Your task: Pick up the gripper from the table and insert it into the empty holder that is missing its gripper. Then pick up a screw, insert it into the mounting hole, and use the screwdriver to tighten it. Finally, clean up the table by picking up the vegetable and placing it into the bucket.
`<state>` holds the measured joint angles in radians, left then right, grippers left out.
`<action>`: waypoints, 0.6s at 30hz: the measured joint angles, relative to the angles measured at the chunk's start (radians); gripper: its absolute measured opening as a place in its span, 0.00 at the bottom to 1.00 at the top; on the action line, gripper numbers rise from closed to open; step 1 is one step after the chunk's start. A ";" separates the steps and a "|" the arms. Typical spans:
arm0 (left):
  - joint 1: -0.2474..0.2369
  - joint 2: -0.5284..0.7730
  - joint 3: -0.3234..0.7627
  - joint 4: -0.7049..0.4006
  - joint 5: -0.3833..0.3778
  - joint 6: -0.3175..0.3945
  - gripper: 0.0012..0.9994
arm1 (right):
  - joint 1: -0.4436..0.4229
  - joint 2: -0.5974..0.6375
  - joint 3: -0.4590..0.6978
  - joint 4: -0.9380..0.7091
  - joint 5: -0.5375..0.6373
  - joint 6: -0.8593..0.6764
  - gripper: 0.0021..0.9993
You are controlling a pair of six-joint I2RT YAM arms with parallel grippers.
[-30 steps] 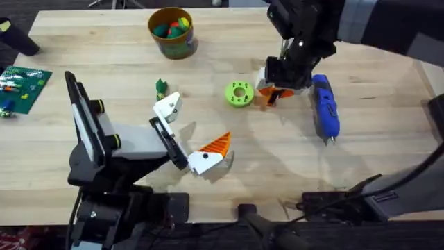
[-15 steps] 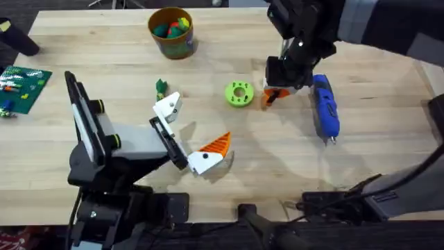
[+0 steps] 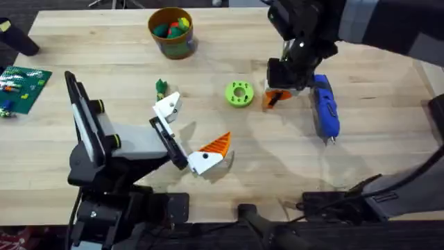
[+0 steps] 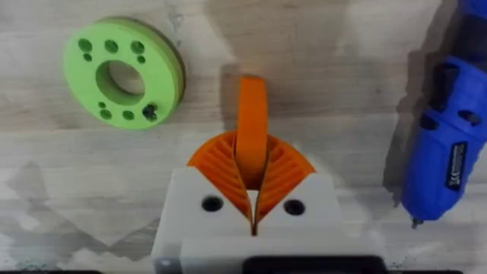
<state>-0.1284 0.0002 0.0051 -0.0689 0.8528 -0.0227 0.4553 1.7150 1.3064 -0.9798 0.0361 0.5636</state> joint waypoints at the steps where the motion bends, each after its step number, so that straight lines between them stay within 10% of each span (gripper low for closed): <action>1: 0.000 0.000 0.000 0.000 0.000 0.000 0.99 | 0.000 -0.005 0.001 -0.011 0.000 0.000 0.02; 18: 0.000 0.000 0.000 0.000 0.000 0.000 0.99 | 0.000 -0.231 0.082 -0.082 -0.056 -0.042 0.02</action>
<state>-0.1284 0.0002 0.0051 -0.0689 0.8528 -0.0227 0.4553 1.4836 1.3888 -1.0616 -0.0196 0.5217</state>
